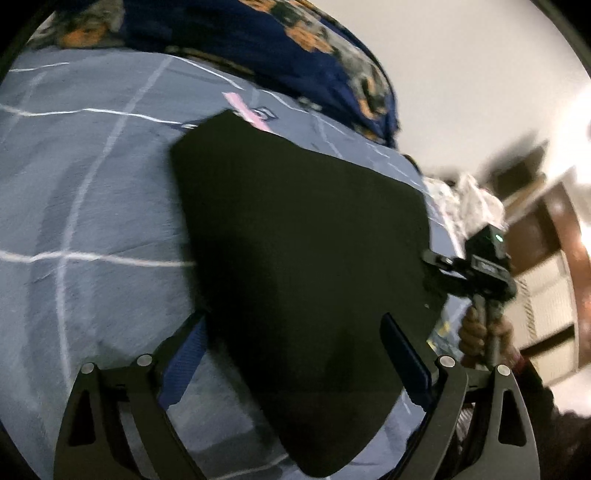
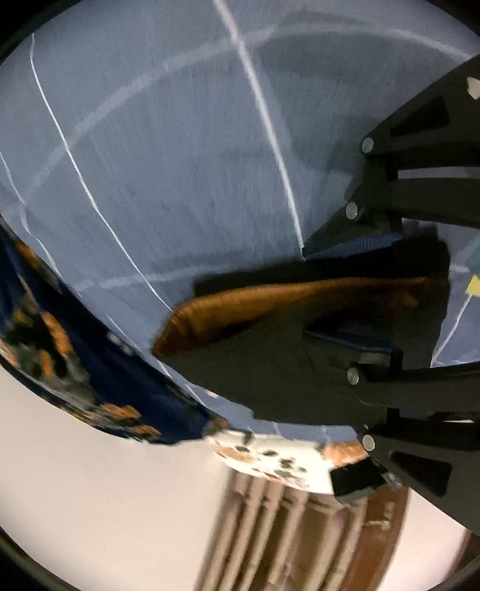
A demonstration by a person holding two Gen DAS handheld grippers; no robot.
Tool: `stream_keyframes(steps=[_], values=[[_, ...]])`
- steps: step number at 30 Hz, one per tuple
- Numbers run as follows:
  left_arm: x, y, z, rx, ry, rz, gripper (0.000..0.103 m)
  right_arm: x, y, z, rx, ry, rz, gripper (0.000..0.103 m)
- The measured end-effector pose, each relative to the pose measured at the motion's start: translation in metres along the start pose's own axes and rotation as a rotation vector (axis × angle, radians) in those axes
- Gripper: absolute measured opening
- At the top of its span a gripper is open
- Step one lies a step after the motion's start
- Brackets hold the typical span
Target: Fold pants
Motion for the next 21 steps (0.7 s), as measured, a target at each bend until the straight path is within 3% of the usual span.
stream_keyframes(steps=[3, 5, 9, 10, 11, 13, 14, 15, 16, 18, 21], values=[[0.007, 0.014, -0.007, -0.103, 0.032, 0.084, 0.091, 0.002, 0.014, 0.005, 0.102, -0.003, 0.041, 0.042], [0.013, 0.021, -0.009, -0.155, 0.032, 0.115, 0.091, 0.001, 0.023, 0.013, 0.123, -0.057, 0.066, 0.042], [0.02, 0.028, -0.016, -0.177, 0.025, 0.114, 0.091, 0.003, 0.026, 0.012, 0.144, -0.091, 0.101, 0.036], [0.02, 0.028, -0.018, -0.167, 0.043, 0.103, 0.091, 0.002, 0.026, 0.012, 0.147, -0.098, 0.104, 0.034], [0.017, 0.028, -0.019, -0.144, 0.07, 0.086, 0.083, 0.001, 0.026, 0.013, 0.142, -0.11, 0.106, 0.034], [0.016, 0.026, -0.015, -0.078, 0.087, 0.043, 0.055, 0.0, 0.025, 0.014, 0.135, -0.122, 0.106, 0.034], [0.018, 0.024, -0.007, -0.044, 0.063, 0.023, 0.034, 0.0, 0.025, 0.014, 0.133, -0.11, 0.108, 0.034], [0.021, 0.023, -0.001, -0.048, 0.028, 0.023, 0.027, 0.0, 0.025, 0.014, 0.129, -0.1, 0.109, 0.034], [0.022, 0.021, 0.005, -0.062, -0.016, 0.022, 0.025, -0.001, 0.025, 0.016, 0.113, -0.105, 0.106, 0.034], [0.02, 0.021, -0.001, -0.008, 0.012, 0.001, 0.024, -0.002, 0.025, 0.022, 0.071, -0.135, 0.098, 0.034], [0.009, 0.023, -0.034, 0.181, 0.184, -0.07, 0.023, -0.005, 0.023, 0.026, 0.035, -0.133, 0.074, 0.033]])
Point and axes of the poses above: each gripper's, at about its wrist camera, not at the fingertips, and y roughly the way its jaws point, z to its left, x to its top, the point moved 3 cm from there along y, roughly the way its jaws point, and after that the axes turned 14 degrees about -y, right-handed, at the moved point
